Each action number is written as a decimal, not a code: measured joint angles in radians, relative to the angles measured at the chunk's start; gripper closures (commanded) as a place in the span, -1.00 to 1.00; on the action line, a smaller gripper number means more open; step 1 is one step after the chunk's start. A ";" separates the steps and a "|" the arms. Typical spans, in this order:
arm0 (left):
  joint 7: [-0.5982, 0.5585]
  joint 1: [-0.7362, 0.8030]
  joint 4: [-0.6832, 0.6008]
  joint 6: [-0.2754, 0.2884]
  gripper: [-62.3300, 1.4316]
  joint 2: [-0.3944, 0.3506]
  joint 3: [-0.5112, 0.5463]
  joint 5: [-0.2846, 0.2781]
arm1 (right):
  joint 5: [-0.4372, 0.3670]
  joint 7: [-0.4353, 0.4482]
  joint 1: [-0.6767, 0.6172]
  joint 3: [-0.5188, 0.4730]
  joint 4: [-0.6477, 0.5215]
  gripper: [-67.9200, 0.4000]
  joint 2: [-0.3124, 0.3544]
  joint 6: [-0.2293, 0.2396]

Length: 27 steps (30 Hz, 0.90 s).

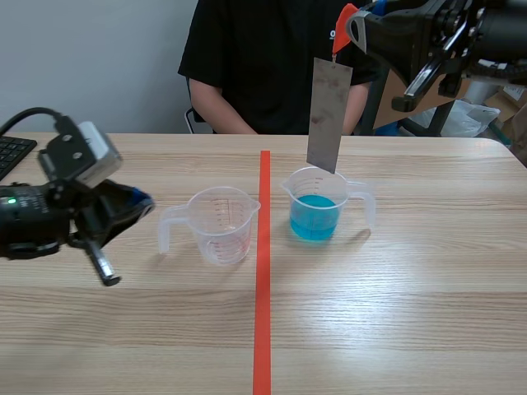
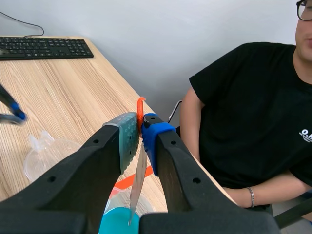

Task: Do the redox reaction experiment.
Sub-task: 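Lower the plate into the blue solution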

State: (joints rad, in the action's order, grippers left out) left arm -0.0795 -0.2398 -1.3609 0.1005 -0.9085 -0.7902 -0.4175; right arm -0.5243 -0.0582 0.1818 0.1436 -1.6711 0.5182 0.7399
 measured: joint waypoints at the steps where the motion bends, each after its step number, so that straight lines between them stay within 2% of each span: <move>1: 0.000 0.035 -0.011 -0.001 0.80 -0.041 0.024 -0.021 | 0.000 0.000 0.000 0.000 0.000 0.94 0.000 0.000; 4: 0.000 0.145 -0.027 -0.003 0.80 -0.144 0.106 -0.073 | 0.000 0.000 0.000 0.000 0.000 0.94 0.000 0.000; 7: 0.000 0.274 -0.029 -0.004 0.80 -0.211 0.202 -0.105 | 0.000 0.000 0.000 0.000 0.008 0.94 0.000 0.000; 10: 0.000 0.436 -0.028 -0.008 0.80 -0.237 0.316 -0.104 | 0.001 0.004 0.000 0.000 0.032 0.94 0.000 0.000; 13: 0.008 0.613 -0.027 -0.047 0.80 -0.233 0.430 -0.103 | 0.001 0.008 0.000 0.001 0.056 0.94 0.000 0.000; 17: 0.012 0.816 -0.024 -0.072 0.80 -0.181 0.569 -0.094 | 0.003 0.028 0.000 0.004 0.082 0.94 -0.001 0.000; 23: 0.007 1.024 -0.024 -0.082 0.80 -0.005 0.800 -0.061 | 0.010 0.062 0.001 0.013 0.119 0.94 -0.001 0.000; 27: -0.001 1.112 -0.024 -0.082 0.80 0.096 0.885 -0.050 | 0.026 0.086 0.000 0.048 0.161 0.94 -0.001 0.000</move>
State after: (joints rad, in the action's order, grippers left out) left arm -0.0803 0.8719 -1.3846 0.0185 -0.8127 0.0944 -0.4675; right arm -0.4980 0.0280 0.1822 0.1921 -1.5097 0.5175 0.7399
